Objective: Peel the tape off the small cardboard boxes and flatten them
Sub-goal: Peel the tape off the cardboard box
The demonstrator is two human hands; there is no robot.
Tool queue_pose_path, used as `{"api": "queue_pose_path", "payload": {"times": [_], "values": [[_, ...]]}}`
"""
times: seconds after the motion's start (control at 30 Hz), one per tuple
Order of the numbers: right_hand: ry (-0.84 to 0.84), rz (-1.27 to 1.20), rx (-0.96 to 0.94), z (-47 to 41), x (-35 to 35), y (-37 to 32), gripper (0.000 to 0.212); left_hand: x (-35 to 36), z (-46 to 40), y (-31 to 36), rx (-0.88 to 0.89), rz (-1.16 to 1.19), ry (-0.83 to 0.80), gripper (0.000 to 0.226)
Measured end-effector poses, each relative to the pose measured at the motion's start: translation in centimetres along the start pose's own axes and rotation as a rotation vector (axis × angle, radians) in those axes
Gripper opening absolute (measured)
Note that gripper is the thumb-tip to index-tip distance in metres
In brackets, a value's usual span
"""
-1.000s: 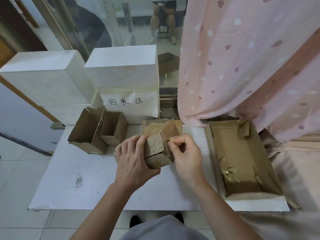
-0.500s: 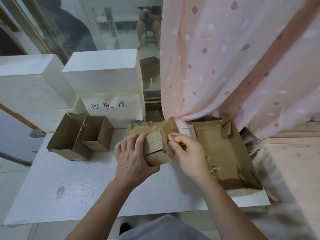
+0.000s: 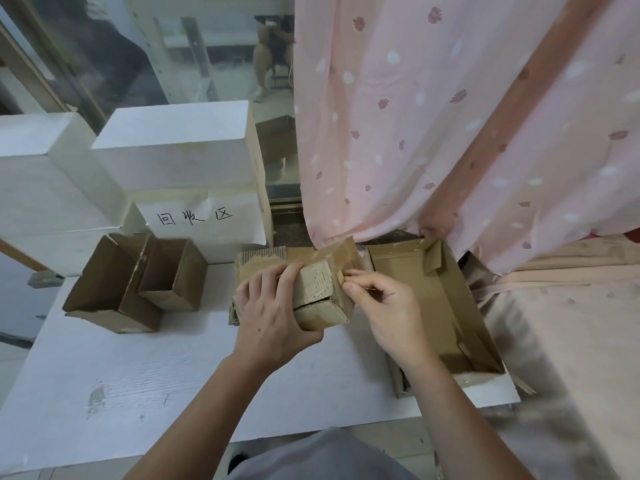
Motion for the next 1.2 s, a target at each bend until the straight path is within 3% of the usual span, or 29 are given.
{"api": "queue_pose_path", "payload": {"times": [0.17,0.43,0.53,0.63,0.83,1.2], "values": [[-0.01,-0.01,0.057,-0.5,-0.4,1.3,0.03,0.7,0.2,0.2,0.042,-0.009,-0.025,0.102],[0.115,0.046,0.028,0.0,-1.3,1.7,0.02,0.7,0.4,0.1,0.08,0.024,0.01,0.104],[0.053,0.122,-0.043,-0.2,-0.9,0.9,0.021,0.9,0.5,0.2,0.072,0.023,0.011,0.106],[-0.005,0.026,-0.007,0.0,-0.4,1.5,0.026,1.0,0.4,-0.1,0.038,0.035,0.014,0.107],[0.142,-0.117,0.101,0.9,-1.3,3.5,0.031,1.5,0.1,0.3,0.087,0.02,-0.012,0.106],[0.279,0.201,0.086,2.3,-2.6,5.0,0.028,3.4,-0.8,1.4,0.109,-0.034,-0.168,0.098]]}}
Point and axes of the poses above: each hand's wrist, its own z-axis away from the middle knuckle, its own x-axis out of the palm, y = z × x, the point moved 8 cm from there along -z, towards the middle knuckle, and after that the axes turned 15 degrees about -y, right-handed, at the moved point
